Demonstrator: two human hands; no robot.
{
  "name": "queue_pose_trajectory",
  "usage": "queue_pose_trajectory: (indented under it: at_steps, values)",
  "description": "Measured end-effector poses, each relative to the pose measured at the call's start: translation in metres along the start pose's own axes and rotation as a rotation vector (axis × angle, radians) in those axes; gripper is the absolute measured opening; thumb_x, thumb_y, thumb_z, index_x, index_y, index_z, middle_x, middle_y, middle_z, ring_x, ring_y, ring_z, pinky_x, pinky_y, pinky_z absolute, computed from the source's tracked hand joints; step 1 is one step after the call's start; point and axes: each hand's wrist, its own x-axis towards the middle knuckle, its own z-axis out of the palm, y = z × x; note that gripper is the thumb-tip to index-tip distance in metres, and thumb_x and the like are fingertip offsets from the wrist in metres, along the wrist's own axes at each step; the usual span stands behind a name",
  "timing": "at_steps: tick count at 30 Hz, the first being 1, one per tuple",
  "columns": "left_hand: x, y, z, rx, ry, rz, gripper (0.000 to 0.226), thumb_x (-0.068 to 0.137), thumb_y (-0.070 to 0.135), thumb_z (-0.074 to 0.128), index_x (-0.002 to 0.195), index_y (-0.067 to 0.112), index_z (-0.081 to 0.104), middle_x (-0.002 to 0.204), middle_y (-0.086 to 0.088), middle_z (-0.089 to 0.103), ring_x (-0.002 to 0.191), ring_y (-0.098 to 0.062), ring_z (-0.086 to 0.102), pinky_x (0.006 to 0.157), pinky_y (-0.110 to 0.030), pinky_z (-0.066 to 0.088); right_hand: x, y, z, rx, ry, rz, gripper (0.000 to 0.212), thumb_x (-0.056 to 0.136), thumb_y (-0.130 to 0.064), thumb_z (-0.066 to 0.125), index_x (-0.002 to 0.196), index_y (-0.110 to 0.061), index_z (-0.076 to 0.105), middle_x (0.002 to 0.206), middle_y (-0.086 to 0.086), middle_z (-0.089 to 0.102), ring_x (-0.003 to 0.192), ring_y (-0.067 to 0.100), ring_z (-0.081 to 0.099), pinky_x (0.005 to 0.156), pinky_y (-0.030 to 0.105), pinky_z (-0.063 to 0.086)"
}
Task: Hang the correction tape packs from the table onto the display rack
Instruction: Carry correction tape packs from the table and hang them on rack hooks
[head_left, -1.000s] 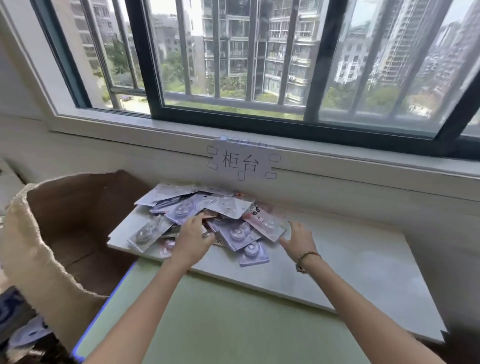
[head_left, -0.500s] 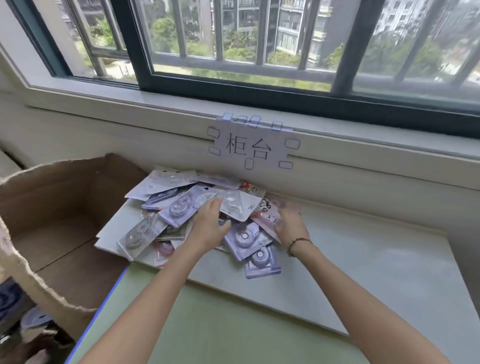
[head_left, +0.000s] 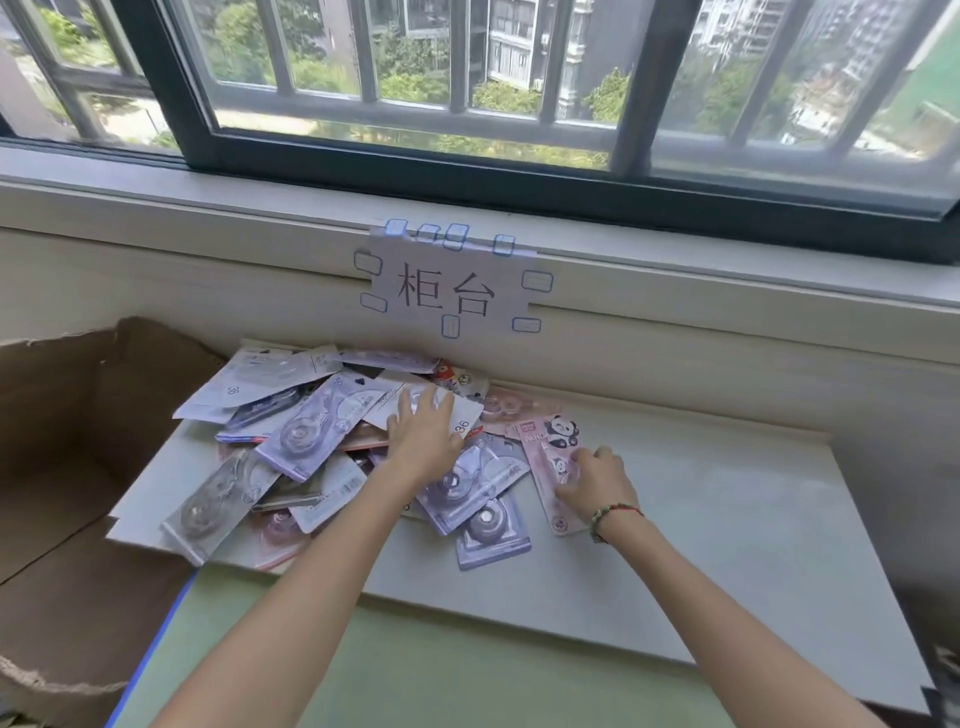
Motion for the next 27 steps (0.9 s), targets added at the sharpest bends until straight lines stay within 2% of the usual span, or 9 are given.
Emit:
queue_pose_trajectory:
  at_steps: [7,11,13,15,17,19,21,24,27]
  values:
    - [-0.014,0.000,-0.010,0.064,-0.088,0.094,0.070,0.092,0.021,0.052,0.153,0.020,0.017,0.148,-0.009,0.019,0.136,-0.034,0.016,0.109,-0.045,0.029,-0.008,0.002,0.004,0.075,0.020,0.073,0.041,0.084,-0.030,0.059,0.120,-0.013,0.050,0.125,0.010,0.042,0.120,0.029,0.039,0.094,0.035,0.042]
    - [-0.026,-0.003,-0.007,-0.018,-0.135,0.167,0.076,0.083,0.008,0.055,0.151,0.022,0.024,0.141,-0.007,0.025,0.133,-0.027,0.022,0.108,-0.041,0.030,-0.012,0.003,0.006,0.043,0.005,0.082,0.051,0.085,-0.031,0.059,0.129,-0.011,0.040,0.130,0.013,0.041,0.122,0.030,0.040,0.092,0.036,0.042]
    - [-0.034,-0.003,0.000,-0.072,-0.085,0.170,0.068,0.086,0.013,0.055,0.148,0.020,0.029,0.139,-0.006,0.028,0.132,-0.024,0.026,0.109,-0.040,0.027,-0.015,0.004,0.006,0.038,0.003,0.083,0.060,0.086,-0.035,0.060,0.136,-0.012,0.034,0.134,0.014,0.039,0.124,0.031,0.038,0.094,0.037,0.041]
    - [-0.039,-0.001,0.007,-0.071,0.072,0.115,0.060,0.092,0.028,0.055,0.146,0.015,0.033,0.145,-0.010,0.026,0.137,-0.027,0.024,0.111,-0.042,0.024,-0.015,0.003,0.006,0.056,0.002,0.091,0.074,0.086,-0.048,0.061,0.141,-0.012,0.028,0.136,0.015,0.039,0.127,0.031,0.037,0.095,0.039,0.040]
    - [-0.040,0.004,0.012,-0.085,0.164,-0.043,0.071,0.093,0.045,0.052,0.149,0.012,0.025,0.154,-0.018,0.013,0.145,-0.032,0.009,0.115,-0.046,0.015,-0.015,0.001,0.006,0.076,-0.007,0.116,0.089,0.080,-0.058,0.063,0.145,-0.012,0.023,0.138,0.015,0.039,0.129,0.032,0.036,0.097,0.040,0.040]
    - [-0.039,0.010,0.016,-0.097,0.118,-0.189,0.093,0.089,0.063,0.050,0.153,0.010,0.009,0.157,-0.024,-0.003,0.147,-0.037,-0.002,0.116,-0.051,0.010,-0.015,-0.002,0.008,0.050,-0.023,0.137,0.097,0.076,-0.058,0.068,0.147,-0.012,0.019,0.140,0.013,0.037,0.131,0.031,0.034,0.099,0.040,0.039]
    - [-0.037,0.016,0.022,-0.078,0.056,-0.260,0.109,0.082,0.072,0.050,0.153,0.007,-0.001,0.156,-0.029,-0.006,0.146,-0.041,0.000,0.116,-0.054,0.011,-0.017,-0.006,0.012,0.003,-0.026,0.147,0.098,0.076,-0.051,0.071,0.146,-0.010,0.017,0.141,0.012,0.035,0.132,0.029,0.032,0.100,0.038,0.037]
    - [-0.035,0.025,0.029,-0.091,0.043,-0.311,0.116,0.079,0.070,0.059,0.152,0.005,-0.005,0.155,-0.031,-0.003,0.146,-0.043,0.003,0.115,-0.055,0.011,-0.019,-0.009,0.015,0.001,0.013,0.160,0.099,0.074,-0.046,0.075,0.144,-0.006,0.018,0.141,0.011,0.033,0.130,0.029,0.033,0.099,0.037,0.038]
    - [-0.034,0.026,0.032,-0.151,0.063,-0.324,0.115,0.079,0.056,0.069,0.153,0.010,-0.006,0.158,-0.023,-0.008,0.146,-0.041,0.000,0.115,-0.055,0.014,-0.020,-0.009,0.014,0.038,0.024,0.166,0.107,0.074,-0.039,0.076,0.148,-0.003,0.008,0.143,0.012,0.028,0.131,0.030,0.031,0.100,0.039,0.037]
